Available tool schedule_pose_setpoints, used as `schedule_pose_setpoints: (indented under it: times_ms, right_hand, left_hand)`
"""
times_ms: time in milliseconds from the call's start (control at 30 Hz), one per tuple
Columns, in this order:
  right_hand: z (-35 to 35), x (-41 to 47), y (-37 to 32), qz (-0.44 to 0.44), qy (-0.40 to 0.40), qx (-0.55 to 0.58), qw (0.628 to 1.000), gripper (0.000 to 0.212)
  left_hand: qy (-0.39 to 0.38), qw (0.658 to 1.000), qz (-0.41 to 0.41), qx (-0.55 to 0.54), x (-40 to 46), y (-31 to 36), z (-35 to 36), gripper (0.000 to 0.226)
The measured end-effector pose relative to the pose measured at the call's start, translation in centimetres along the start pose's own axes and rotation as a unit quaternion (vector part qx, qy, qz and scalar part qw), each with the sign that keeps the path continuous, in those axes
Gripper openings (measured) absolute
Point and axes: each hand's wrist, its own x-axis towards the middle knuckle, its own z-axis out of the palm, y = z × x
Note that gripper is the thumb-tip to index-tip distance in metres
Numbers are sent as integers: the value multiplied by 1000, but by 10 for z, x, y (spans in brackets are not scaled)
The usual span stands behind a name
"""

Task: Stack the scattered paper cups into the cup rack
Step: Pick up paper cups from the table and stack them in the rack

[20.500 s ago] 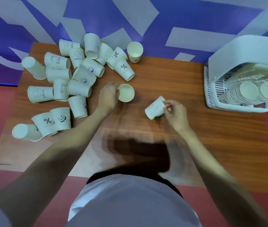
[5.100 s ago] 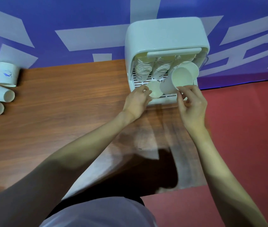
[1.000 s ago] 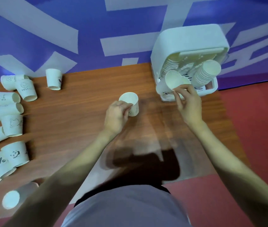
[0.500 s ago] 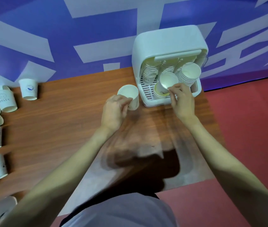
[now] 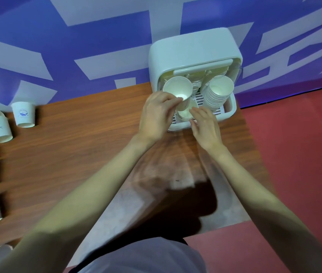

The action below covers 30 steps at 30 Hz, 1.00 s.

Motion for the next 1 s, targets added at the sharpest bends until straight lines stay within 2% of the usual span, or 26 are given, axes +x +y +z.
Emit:
schedule_pose_setpoints:
  times_ms: [200,567,700,833,1000]
  right_hand:
    - [-8,-25,1,23,-9,27,999,38]
    - [-15,-55,-6,36,-45,10,998,41]
    - [-16,-59,-11,40,-57,-9,998,43]
    - [-10,-63,-29,22,-79,-25,996,45]
    - [10,-68,-70,-26,-127,-39,991,52]
  left_hand:
    - [-94,994,1,56,11,2,31,19]
    - [-234,968,-27,82,15,-12,55,25]
    - [-199,977,-56,54,-1,-19,48,29]
    - [-140,986,-75,43,-34,-39,22,21]
    - [-149,975,-151,70,-103,-84,-21,36]
